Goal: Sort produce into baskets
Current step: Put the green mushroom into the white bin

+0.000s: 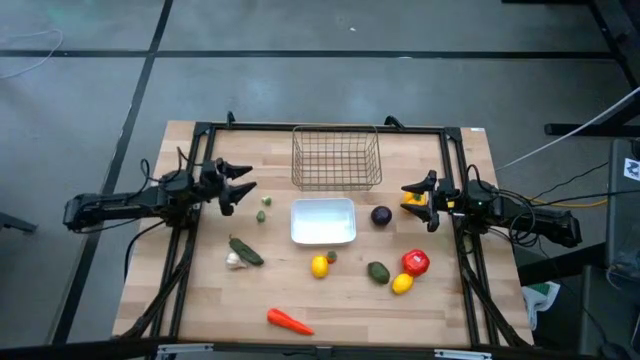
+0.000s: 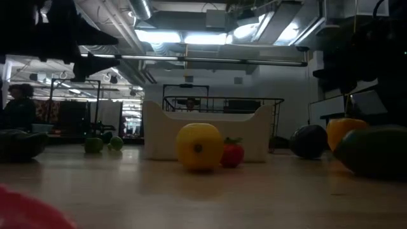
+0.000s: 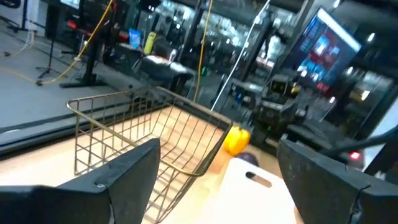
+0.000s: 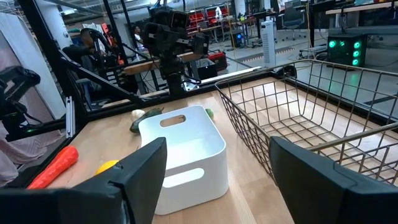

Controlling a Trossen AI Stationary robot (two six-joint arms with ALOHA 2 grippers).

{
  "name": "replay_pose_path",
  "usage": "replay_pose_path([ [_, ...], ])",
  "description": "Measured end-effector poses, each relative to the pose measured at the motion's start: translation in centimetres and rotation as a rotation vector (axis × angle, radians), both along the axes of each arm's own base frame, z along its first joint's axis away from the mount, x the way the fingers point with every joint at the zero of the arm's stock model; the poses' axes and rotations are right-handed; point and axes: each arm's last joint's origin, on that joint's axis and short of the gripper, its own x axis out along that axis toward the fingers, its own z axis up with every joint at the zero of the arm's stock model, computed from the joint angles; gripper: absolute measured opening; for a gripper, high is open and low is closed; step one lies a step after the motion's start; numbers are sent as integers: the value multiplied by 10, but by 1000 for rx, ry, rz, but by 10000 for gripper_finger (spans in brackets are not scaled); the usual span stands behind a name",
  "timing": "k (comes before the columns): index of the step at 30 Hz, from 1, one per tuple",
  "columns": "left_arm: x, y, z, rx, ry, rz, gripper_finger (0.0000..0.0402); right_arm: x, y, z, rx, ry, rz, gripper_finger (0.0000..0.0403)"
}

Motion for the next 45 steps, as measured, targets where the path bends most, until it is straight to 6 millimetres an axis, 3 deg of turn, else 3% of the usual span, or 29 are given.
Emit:
replay_pose_path([
  [7, 24, 5, 18, 67, 270, -10, 320, 0, 0, 0, 0, 0, 0, 280],
  [13, 42, 8, 21, 65, 538, -35, 320, 0, 0, 0, 0, 0, -2, 280],
  [30, 70, 13, -31, 2, 943, -79, 320, 0, 0, 0, 0, 1, -9, 280],
  [45, 79, 14, -60, -43, 1100, -88, 320, 0, 0, 0, 0, 1, -9, 280],
])
